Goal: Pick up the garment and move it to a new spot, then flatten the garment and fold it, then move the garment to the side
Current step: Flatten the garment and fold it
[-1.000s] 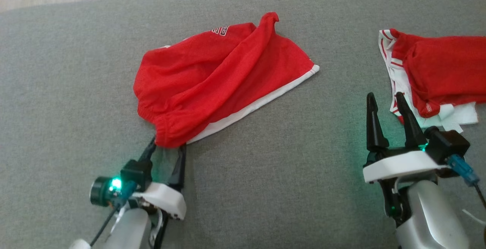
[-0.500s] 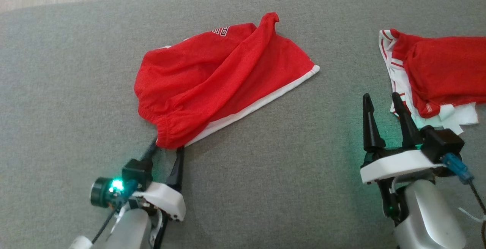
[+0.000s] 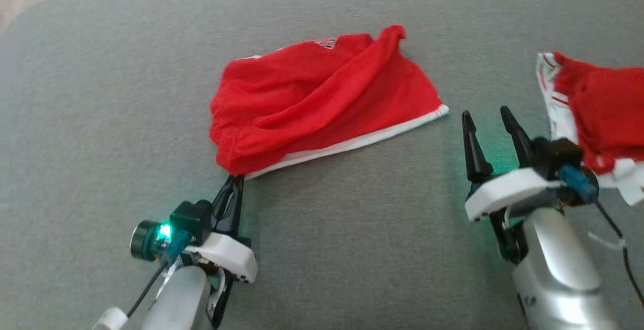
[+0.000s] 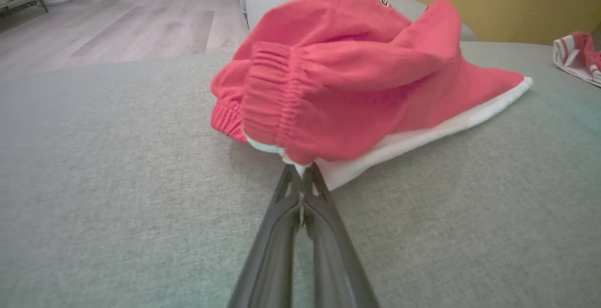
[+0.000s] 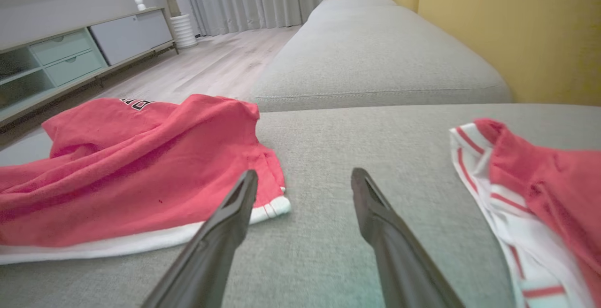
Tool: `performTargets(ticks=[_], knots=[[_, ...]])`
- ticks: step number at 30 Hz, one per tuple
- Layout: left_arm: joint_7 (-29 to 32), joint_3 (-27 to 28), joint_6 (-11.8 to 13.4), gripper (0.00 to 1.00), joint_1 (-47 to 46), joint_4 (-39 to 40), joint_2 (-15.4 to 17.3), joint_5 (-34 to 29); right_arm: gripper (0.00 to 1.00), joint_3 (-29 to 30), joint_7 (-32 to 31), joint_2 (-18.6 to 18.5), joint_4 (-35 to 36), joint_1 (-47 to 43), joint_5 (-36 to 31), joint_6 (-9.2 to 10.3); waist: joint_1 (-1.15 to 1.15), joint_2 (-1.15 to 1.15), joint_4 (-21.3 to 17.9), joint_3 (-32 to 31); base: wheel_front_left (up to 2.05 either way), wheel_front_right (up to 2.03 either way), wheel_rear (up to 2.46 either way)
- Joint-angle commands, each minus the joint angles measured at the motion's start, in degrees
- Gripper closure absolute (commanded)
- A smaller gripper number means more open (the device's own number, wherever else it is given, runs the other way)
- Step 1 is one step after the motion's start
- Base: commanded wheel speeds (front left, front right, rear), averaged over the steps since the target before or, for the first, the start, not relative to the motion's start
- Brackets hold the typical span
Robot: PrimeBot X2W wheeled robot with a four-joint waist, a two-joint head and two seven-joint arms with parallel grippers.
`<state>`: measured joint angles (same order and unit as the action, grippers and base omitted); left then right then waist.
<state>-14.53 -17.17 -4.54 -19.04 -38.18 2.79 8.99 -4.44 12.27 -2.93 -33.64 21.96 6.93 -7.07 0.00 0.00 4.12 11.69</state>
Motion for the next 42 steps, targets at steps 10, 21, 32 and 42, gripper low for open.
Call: performTargets(ticks=[10,21,32,42], knots=[[-0.47,-0.61,0.56,1.00,0.16,5.38,0.19,1.20,0.00,-0.72,-3.66,0.05,-9.73,6.58,0.94,-0.42,0.00,0.00,4.65,0.40,0.00,0.00,0.00],[-0.47,-1.74,1.31,1.00,0.41,6.84,0.12,1.90,0.00,-6.71,-3.38,0.05,-15.89,8.87,8.34,-0.42,0.00,0.00,4.83,0.83,0.00,0.00,0.00],[-0.47,-2.63,1.78,1.00,0.14,6.37,0.10,2.38,1.00,-13.05,-3.24,0.05,-21.80,12.12,19.07,-0.42,0.00,0.00,4.89,1.08,0.00,0.00,0.00],[-0.47,-0.52,2.83,1.00,0.37,7.22,0.70,2.47,1.00,-14.11,1.79,0.05,-23.80,14.83,15.98,-0.42,0.00,0.00,3.61,-1.10,0.00,0.00,0.00]])
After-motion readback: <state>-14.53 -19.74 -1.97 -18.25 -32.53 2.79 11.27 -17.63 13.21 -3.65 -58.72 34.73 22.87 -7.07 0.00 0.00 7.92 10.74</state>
